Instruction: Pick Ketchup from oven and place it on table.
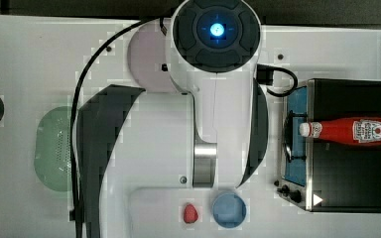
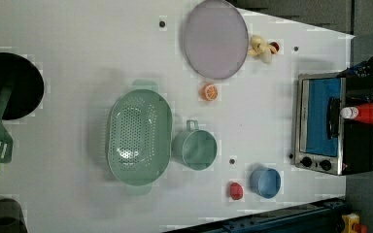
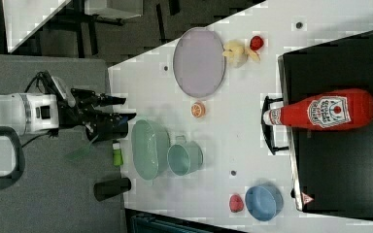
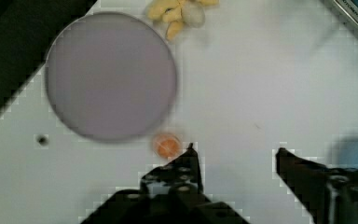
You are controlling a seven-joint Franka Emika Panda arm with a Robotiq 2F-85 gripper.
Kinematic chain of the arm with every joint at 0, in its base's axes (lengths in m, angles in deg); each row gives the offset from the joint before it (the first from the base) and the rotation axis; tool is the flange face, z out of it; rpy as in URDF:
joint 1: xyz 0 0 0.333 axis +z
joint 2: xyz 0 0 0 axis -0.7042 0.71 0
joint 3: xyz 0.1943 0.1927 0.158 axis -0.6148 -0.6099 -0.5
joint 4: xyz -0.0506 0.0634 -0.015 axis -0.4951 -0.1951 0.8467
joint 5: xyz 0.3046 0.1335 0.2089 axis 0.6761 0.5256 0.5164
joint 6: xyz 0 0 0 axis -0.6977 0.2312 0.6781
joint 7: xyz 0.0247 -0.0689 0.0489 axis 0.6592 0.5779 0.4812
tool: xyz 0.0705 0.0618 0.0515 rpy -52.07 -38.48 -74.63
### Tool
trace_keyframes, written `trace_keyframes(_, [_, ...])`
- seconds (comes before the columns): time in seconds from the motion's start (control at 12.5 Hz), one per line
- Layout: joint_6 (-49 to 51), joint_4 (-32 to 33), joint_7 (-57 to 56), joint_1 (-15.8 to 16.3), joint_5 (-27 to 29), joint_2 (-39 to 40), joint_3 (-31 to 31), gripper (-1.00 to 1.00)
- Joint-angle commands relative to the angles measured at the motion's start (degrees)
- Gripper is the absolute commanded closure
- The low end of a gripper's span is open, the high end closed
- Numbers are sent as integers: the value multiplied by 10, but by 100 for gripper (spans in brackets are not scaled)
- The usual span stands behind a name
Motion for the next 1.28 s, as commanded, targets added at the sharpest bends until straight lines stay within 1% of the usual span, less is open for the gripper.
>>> trace_keyframes(0.08, [95,141,-30,-16,-8,-248,21,-58])
trace_keyframes(0.24, [93,140,-30,-16,-8,-248,22,-99])
trace_keyframes(0.48, [62,140,-30,-22,-9,-243,39,-100])
trace_keyframes(0.64, [28,140,-30,-31,-9,-232,66,-100])
trace_keyframes(0.8, [4,139,-30,-38,-9,-213,101,-100])
trace_keyframes(1.04, [-5,138,-30,-46,-9,-172,162,-100])
trace_keyframes(1.28, [-39,132,-38,-48,-9,-123,219,-100])
